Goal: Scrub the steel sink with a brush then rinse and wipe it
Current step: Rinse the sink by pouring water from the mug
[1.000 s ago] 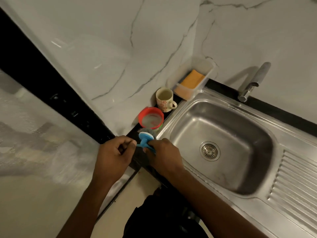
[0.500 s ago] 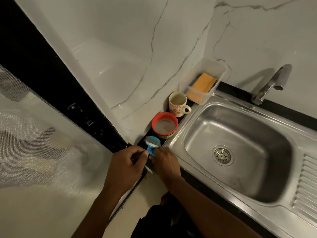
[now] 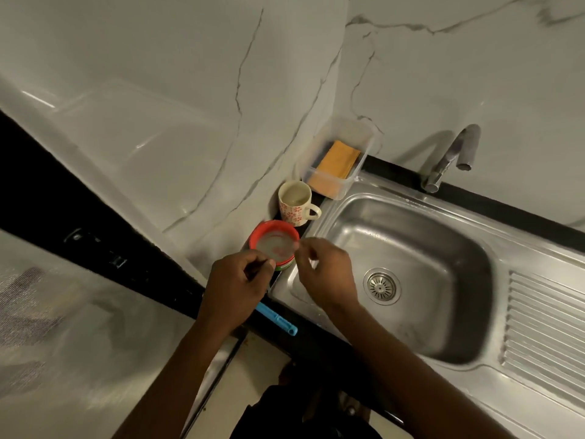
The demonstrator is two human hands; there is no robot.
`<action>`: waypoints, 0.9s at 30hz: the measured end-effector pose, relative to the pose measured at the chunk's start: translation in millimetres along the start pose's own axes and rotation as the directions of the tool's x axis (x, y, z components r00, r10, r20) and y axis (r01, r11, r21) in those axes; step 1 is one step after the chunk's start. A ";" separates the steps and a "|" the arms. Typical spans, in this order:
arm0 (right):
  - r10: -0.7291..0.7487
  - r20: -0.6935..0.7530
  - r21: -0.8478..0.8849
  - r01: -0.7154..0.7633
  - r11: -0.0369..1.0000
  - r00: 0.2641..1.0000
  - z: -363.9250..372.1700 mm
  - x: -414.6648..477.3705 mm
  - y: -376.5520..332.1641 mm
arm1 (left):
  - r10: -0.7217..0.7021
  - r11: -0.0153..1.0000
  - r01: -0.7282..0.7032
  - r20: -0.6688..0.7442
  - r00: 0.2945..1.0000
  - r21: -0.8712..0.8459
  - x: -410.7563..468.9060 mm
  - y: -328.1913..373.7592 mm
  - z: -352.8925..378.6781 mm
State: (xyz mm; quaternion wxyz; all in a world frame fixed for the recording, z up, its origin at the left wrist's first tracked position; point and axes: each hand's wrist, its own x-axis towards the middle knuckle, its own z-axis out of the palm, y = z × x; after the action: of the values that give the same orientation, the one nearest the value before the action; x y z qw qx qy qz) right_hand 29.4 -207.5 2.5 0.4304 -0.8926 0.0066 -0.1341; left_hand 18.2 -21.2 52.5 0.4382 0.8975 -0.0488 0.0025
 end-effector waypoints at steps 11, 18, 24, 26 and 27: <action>0.161 -0.074 0.145 -0.149 0.978 0.984 -10.4 97.6 13.9 | 0.084 0.995 -0.079 0.073 0.994 -0.060 70.7 13.5 23.6; 0.244 -0.029 0.037 -0.243 0.969 0.969 15.5 124.5 36.7 | 0.083 0.994 -0.074 0.114 0.990 -0.076 84.0 5.5 31.3; 0.386 0.012 -0.178 -0.378 0.909 0.923 29.4 132.7 44.1 | 0.043 0.995 -0.031 0.120 0.992 -0.097 83.7 6.7 37.6; 0.437 0.051 -0.182 -0.422 0.888 0.898 31.7 134.8 44.6 | 0.043 0.996 -0.033 0.116 0.992 -0.083 82.7 6.8 40.8; 0.452 0.078 -0.165 -0.436 0.885 0.889 32.2 135.7 44.8 | 0.046 0.997 -0.038 0.115 0.992 -0.071 82.3 7.3 42.7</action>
State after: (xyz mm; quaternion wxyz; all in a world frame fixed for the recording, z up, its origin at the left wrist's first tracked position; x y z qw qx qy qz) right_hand 172.8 -228.2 -19.3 0.3844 -0.9020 0.1957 0.0199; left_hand 97.8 -66.2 35.8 0.4649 0.8794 -0.0932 -0.0422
